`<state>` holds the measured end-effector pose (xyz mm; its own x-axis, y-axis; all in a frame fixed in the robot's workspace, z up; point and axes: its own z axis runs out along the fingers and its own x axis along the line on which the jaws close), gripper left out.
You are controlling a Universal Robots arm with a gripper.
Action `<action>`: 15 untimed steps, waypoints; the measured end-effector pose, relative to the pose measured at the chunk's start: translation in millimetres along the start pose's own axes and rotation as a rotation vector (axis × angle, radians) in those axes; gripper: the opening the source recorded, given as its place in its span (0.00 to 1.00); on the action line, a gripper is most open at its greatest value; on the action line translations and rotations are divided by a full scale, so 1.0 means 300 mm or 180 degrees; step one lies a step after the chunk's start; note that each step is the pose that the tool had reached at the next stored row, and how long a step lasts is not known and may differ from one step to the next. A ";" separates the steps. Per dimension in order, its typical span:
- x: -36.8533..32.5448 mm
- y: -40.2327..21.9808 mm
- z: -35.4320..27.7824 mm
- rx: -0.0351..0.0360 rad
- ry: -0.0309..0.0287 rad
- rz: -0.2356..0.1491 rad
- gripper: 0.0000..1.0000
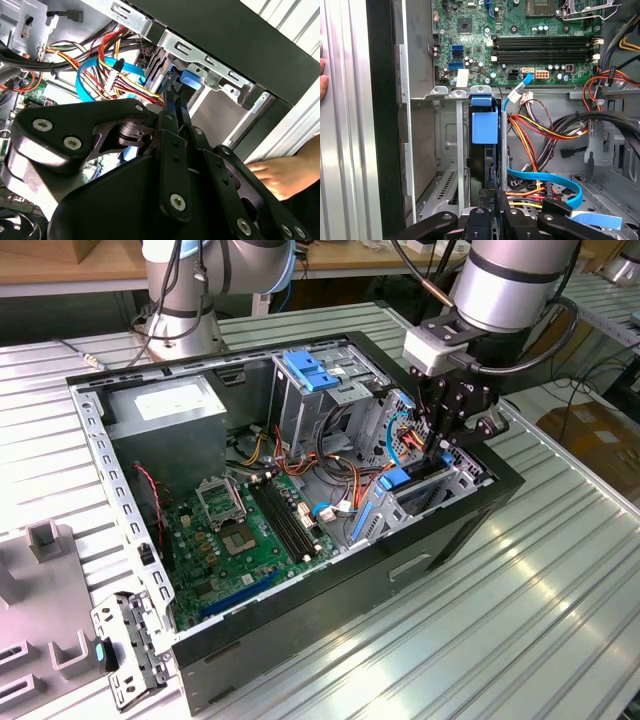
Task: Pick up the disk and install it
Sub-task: 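Insert the first disk wire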
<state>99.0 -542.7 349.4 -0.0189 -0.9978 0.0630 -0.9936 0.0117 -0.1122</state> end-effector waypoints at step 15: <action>0.001 -0.003 0.009 -0.0001 0.0000 0.0006 0.16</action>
<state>100.1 -543.1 346.8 -0.0208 -0.9978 0.0627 -0.9936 0.0137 -0.1121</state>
